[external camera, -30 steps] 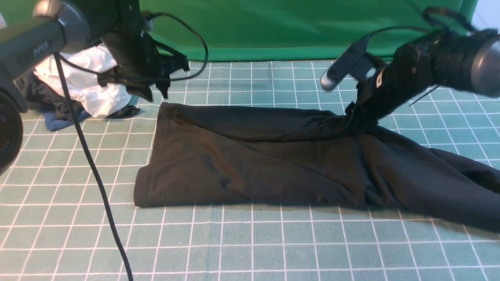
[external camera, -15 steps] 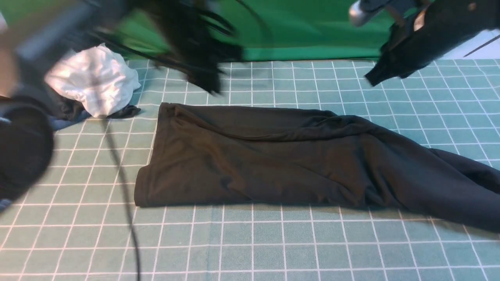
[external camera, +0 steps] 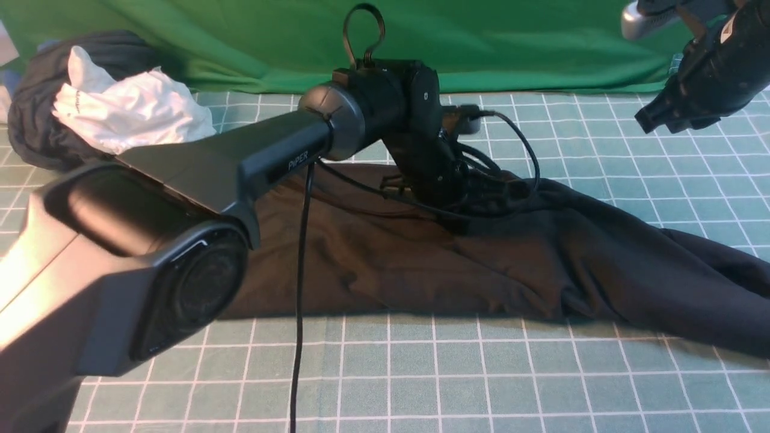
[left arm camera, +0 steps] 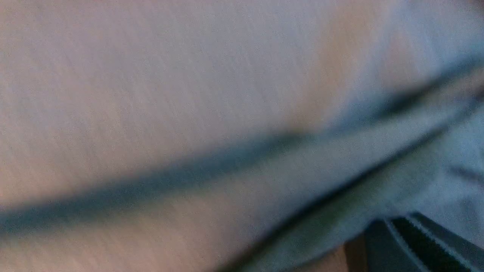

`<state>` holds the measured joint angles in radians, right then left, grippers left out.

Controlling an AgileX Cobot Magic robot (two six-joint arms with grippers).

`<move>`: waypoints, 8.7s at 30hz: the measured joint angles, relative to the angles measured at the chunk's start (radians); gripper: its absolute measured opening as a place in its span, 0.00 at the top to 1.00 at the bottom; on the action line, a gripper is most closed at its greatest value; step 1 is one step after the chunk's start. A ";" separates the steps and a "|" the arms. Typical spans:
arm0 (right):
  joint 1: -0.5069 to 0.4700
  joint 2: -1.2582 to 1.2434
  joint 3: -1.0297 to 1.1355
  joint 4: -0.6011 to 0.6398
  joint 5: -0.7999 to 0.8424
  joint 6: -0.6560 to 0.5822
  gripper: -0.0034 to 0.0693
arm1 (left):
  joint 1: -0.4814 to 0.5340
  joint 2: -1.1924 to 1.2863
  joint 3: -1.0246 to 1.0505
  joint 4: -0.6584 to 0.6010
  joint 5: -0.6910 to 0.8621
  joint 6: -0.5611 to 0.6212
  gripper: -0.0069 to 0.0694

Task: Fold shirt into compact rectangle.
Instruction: 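Fold the black garment in half by bringing its near edge over to the far edge, then pull the folded dark garment lengthwise by its ends to straighten it flat on the table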

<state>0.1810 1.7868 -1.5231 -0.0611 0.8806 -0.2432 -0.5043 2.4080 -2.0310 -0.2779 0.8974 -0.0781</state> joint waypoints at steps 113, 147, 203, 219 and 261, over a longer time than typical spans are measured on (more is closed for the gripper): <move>-0.350 0.177 0.237 0.255 0.195 -0.123 0.86 | 0.165 -0.429 0.671 0.042 -0.028 0.093 0.89; -0.364 0.099 0.229 0.073 -0.075 -0.174 0.91 | 0.165 -0.430 0.672 0.033 0.010 0.135 0.89; -0.409 0.026 0.086 0.017 -0.028 0.156 0.92 | 0.319 -0.540 0.474 0.244 0.057 -0.126 0.89; -0.409 -0.088 0.080 0.243 0.228 0.006 0.92 | 0.217 -0.419 0.408 0.064 0.115 -0.018 0.89; -0.529 0.195 0.228 0.177 0.038 0.075 0.37 | 0.125 -0.339 0.568 0.108 0.036 0.011 0.89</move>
<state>-0.3482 1.9817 -1.2947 0.1159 0.9185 -0.1682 -0.3789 2.0686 -1.4626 -0.1697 0.9334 -0.0671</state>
